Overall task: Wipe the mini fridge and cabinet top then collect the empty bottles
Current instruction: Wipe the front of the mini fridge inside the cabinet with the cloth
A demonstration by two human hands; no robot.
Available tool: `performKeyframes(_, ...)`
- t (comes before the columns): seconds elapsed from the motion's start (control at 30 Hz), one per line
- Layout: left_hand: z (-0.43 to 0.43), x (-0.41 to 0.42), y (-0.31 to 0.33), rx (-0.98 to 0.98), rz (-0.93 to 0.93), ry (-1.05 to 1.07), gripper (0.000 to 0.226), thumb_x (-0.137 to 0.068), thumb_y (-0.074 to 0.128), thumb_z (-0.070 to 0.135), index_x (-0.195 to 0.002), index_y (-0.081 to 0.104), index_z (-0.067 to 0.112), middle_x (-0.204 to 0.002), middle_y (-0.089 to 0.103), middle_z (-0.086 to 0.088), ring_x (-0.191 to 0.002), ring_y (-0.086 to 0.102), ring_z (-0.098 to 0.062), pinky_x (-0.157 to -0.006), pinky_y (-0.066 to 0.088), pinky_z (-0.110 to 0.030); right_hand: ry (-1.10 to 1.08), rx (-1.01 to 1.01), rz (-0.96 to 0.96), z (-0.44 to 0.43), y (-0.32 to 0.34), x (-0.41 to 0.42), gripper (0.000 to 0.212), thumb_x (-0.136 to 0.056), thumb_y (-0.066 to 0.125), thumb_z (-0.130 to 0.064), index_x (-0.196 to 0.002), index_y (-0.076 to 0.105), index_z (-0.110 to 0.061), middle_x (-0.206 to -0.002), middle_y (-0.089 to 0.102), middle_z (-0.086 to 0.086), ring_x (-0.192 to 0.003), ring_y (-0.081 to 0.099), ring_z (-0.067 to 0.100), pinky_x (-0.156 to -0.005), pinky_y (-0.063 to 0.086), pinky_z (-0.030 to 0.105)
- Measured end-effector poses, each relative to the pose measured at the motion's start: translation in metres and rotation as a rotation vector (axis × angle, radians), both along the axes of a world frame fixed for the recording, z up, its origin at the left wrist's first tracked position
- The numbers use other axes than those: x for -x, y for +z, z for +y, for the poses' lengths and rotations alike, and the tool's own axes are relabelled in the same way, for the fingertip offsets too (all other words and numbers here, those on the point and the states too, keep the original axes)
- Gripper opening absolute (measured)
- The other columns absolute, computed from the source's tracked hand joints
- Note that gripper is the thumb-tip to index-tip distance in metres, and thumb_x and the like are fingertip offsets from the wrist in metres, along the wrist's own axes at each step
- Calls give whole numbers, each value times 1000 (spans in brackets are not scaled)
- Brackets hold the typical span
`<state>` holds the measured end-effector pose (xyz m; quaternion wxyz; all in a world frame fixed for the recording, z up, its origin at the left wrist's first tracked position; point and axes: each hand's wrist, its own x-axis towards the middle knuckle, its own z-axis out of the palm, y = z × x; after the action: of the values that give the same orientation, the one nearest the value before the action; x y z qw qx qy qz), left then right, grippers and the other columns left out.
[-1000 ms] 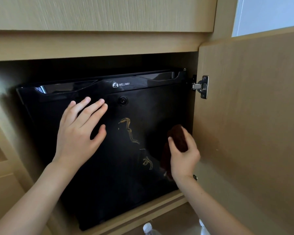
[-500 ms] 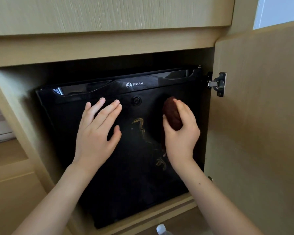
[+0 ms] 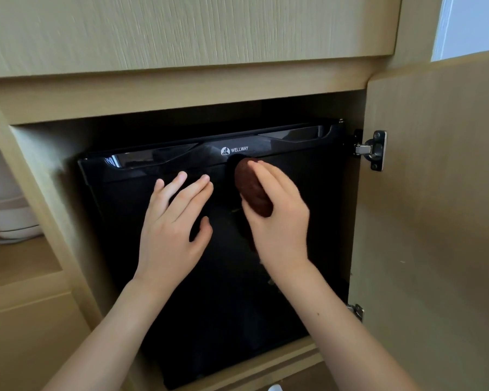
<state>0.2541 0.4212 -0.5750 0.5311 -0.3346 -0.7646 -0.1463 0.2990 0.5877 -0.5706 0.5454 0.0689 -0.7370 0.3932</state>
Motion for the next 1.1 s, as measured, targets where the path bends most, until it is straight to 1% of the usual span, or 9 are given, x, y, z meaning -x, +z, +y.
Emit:
performKeyframes(0.17,1,-1,1,-7,-8,-6,50,-86,64,7,-136,59,8,-142,55,1,-140,39,-27,-124,15,-43,-48,182,14,1,9,0,50,-86,74,-8,-134,62,-15,-134,61,-1,-128,53,10,-110,44,30)
performKeyframes(0.27,-1,-2,2,-3,-30,-13,53,-85,66,4,-137,58,9,-143,53,1,-141,38,-27,-124,13,-41,-28,-1,-11,-20,3,-1,50,-85,74,-8,-133,61,-15,-135,60,1,-130,51,12,-111,35,19)
performKeyframes(0.33,-2,-2,2,11,-30,-14,53,-85,66,4,-137,58,9,-144,53,1,-142,38,-27,-124,13,-41,12,-43,-15,-16,2,-3,51,-84,74,-5,-133,62,-15,-134,61,1,-129,52,12,-112,37,21)
performKeyframes(0.5,-7,-2,5,58,-19,-7,51,-88,63,9,-138,57,9,-144,54,0,-141,38,-26,-124,16,-42,-53,204,17,7,8,-3,50,-86,73,-6,-134,62,-15,-133,61,-2,-126,53,7,-111,39,20)
performKeyframes(0.67,-8,-2,5,68,-17,4,55,-86,68,5,-139,56,9,-146,53,0,-141,39,-27,-123,18,-45,31,-10,-70,-20,-18,-8,55,-83,75,-2,-134,62,-16,-138,58,-1,-131,50,10,-113,33,17)
performKeyframes(0.73,-9,-2,4,73,-6,1,54,-87,69,5,-139,56,9,-145,53,-1,-142,39,-27,-123,18,-44,45,-60,-61,-12,-22,-9,55,-83,75,-2,-134,62,-16,-137,58,-1,-131,50,9,-114,35,20)
performKeyframes(0.87,-16,-1,3,70,27,1,48,-90,66,12,-137,58,7,-144,54,-5,-140,41,-26,-122,24,-44,-15,154,-65,6,-20,-6,55,-85,74,-3,-136,60,-17,-138,58,-2,-131,50,9,-113,42,34)
performKeyframes(1.03,-23,2,-2,52,59,36,47,-91,66,16,-136,59,6,-144,54,-6,-138,44,-27,-120,27,-45,64,-200,-69,-15,-50,-9,59,-77,78,4,-133,62,-11,-137,58,5,-131,50,18,-115,36,29)
performKeyframes(1.1,-24,3,-2,53,61,31,47,-91,66,17,-136,59,6,-144,53,-5,-138,44,-27,-120,26,-44,81,-202,-49,-6,-49,-6,58,-78,77,4,-132,63,-11,-136,59,4,-130,51,15,-114,36,27)
